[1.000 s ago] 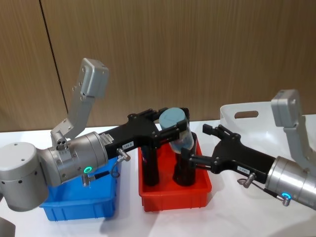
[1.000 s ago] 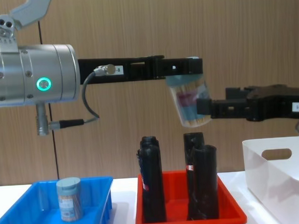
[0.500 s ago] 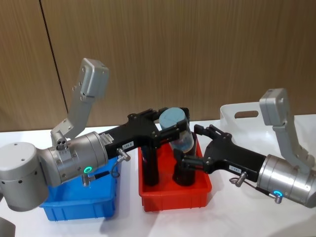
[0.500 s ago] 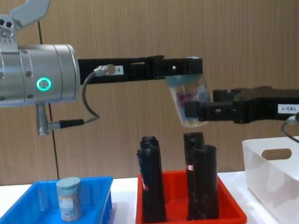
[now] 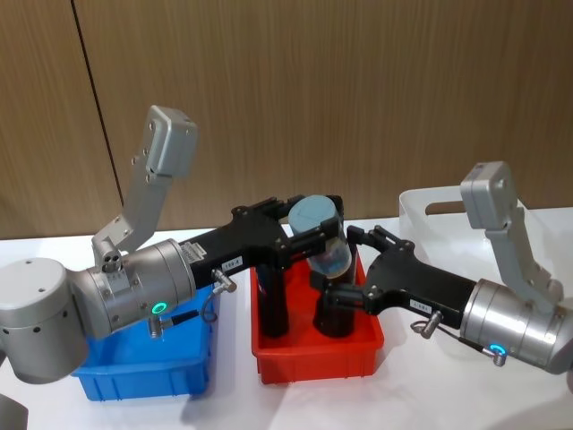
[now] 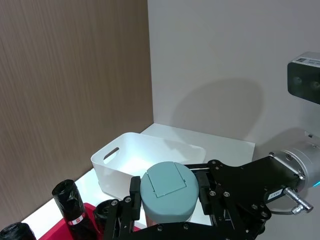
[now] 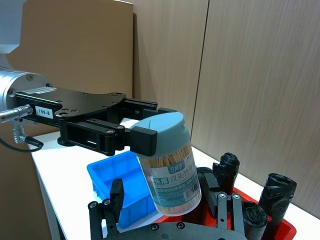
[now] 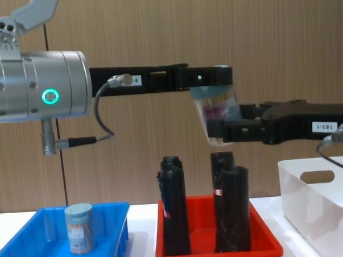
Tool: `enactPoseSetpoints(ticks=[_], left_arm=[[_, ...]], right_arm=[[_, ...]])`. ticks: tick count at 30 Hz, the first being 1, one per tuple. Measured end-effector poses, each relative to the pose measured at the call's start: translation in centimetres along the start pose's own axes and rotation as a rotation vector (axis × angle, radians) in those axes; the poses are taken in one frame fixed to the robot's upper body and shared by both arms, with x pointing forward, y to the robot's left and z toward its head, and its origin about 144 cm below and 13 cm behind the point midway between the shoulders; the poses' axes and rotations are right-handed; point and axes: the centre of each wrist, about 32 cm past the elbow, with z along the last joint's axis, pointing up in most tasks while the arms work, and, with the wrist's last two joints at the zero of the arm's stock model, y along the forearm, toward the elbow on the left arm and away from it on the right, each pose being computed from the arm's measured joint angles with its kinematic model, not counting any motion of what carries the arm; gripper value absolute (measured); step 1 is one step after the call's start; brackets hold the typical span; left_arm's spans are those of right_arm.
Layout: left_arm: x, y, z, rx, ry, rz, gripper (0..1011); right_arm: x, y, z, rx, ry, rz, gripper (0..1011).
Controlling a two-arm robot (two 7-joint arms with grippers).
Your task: Pick the cotton swabs from the blue box and place them into the white box.
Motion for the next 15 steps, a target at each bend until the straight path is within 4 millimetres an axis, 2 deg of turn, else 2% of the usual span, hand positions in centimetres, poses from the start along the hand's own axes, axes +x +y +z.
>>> enactPoseSetpoints(ticks=[15], left_arm=[[0.0,0.0,0.0,0.0,0.0,0.0,669]], right_arm=[[0.58,0.5,0.09,0.002,-0.028,-0.01,1002]])
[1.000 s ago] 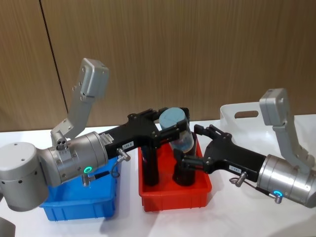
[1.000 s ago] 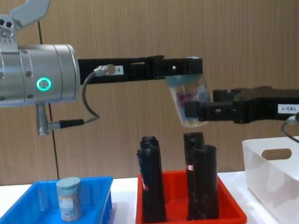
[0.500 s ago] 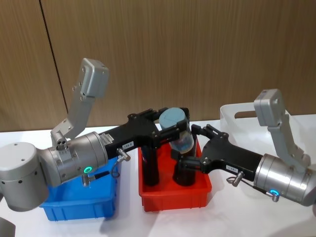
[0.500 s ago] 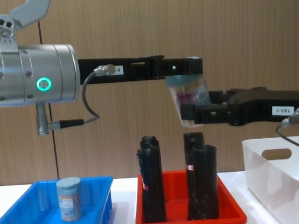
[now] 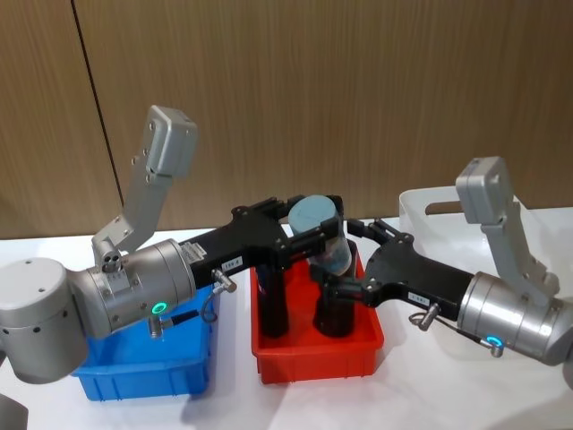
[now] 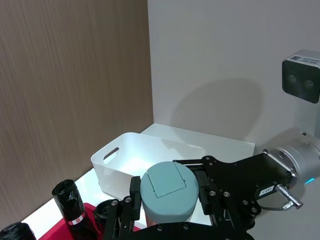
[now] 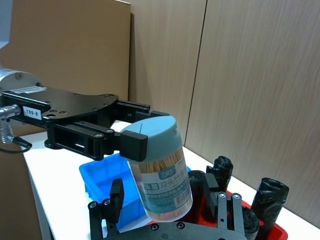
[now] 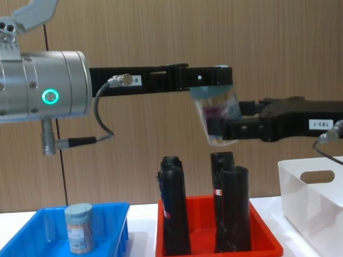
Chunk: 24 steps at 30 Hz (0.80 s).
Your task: Pick the cotton swabs from the blue box and place them into the white box.
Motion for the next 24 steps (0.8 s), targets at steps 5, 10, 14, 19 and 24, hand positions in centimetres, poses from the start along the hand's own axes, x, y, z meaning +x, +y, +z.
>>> enactPoseSetpoints(ticks=[5,10,14,19,24], left_arm=[[0.0,0.0,0.0,0.0,0.0,0.0,669],[0.0,0.0,0.0,0.0,0.0,0.0,669],[0.0,0.0,0.0,0.0,0.0,0.0,669],[0.0,0.0,0.0,0.0,0.0,0.0,669],[0.0,0.0,0.0,0.0,0.0,0.0,670]], right_arm=[[0.2,0.3,0.0,-0.002,-0.007,-0.002,1002],[0.4,0.6,0.0,-0.002,-0.012,-0.002,1002],[0.5,0.8,0.0,-0.003,-0.015,-0.001,1002],[0.6,1.1,0.0,-0.001,-0.018,0.002,982],[0.6,1.4,0.0,-0.001,-0.021,0.008,907]])
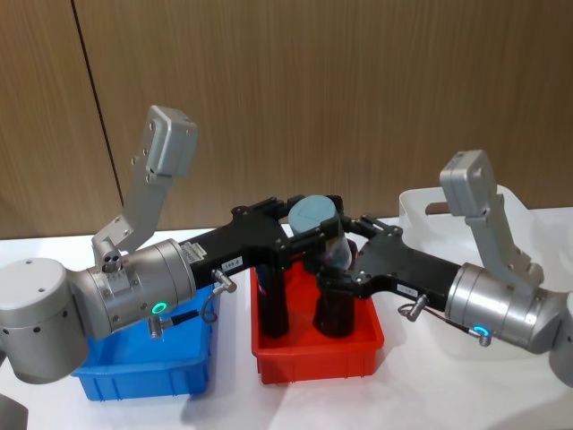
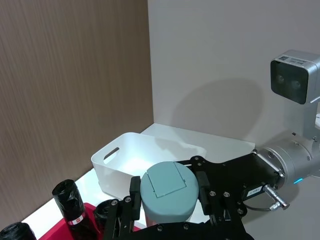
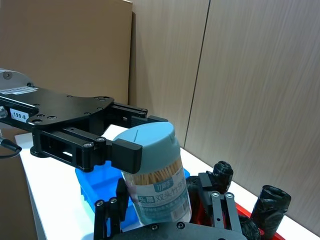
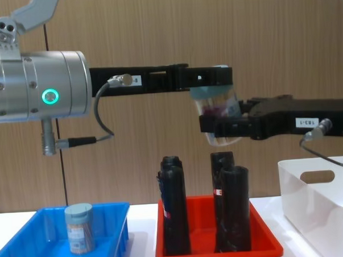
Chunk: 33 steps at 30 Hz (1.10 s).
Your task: Pick the cotton swabs from the blue box and place them into the white box.
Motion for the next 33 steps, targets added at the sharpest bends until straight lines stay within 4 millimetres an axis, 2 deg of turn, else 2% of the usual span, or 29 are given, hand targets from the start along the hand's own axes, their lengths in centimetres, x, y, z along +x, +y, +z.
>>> enactPoseSetpoints(ticks=[5,8,23,33], left_arm=[[0.0,0.0,0.0,0.0,0.0,0.001,669],[0.0,0.01,0.01,-0.001,0.0,0.001,669],[0.01,0.01,0.03,-0.004,0.0,0.001,669],[-0.01,0.0,0.01,-0.003,0.0,-0.001,669]], right_arm=[[0.03,0.24,-0.02,0.002,-0.002,0.006,746],[0.04,0.33,0.01,0.004,-0.004,0.009,717],[-0.11,0.59,0.2,0.017,-0.007,0.02,662],[-0.23,0.62,0.47,0.029,-0.011,0.022,662]])
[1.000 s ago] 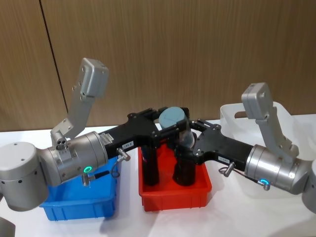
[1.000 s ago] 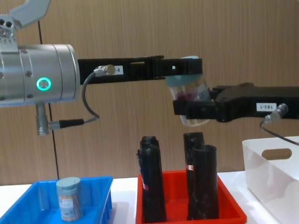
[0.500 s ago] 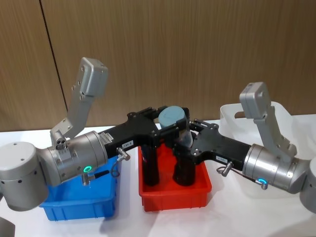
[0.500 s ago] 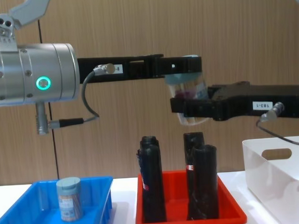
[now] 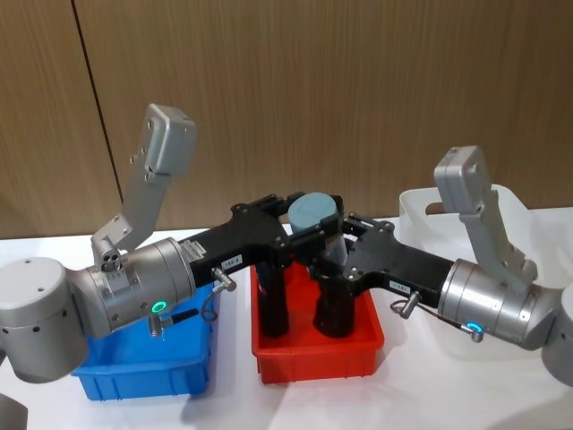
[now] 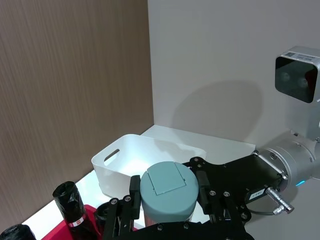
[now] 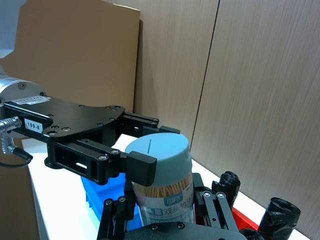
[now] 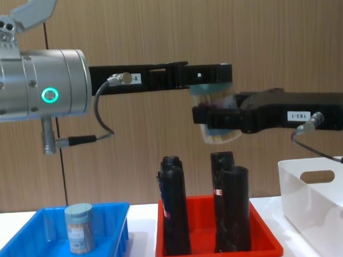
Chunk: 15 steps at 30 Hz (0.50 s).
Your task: Pick the cotton swabs from the blue box and place them into the white box.
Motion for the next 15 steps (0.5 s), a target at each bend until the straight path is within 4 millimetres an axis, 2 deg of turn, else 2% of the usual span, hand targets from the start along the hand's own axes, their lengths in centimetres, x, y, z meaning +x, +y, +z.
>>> enactPoseSetpoints(ticks=[6,8,10,13,15], left_arm=[[0.01,0.0,-0.08,0.007,0.001,0.0,672],[-0.01,-0.02,-0.11,0.009,0.002,0.0,742],[-0.01,-0.02,-0.11,0.009,0.002,0.0,771],[-0.01,-0.02,-0.1,0.008,0.002,0.0,886],[-0.01,-0.02,-0.1,0.008,0.002,0.0,920]], right_arm=[[-0.07,0.01,0.23,0.012,-0.003,0.0,662],[-0.09,0.0,0.26,0.014,-0.003,0.001,661],[-0.1,-0.01,0.26,0.015,-0.003,0.001,661],[-0.13,-0.03,0.28,0.017,-0.003,0.002,661],[-0.14,-0.04,0.3,0.017,-0.004,0.002,661]])
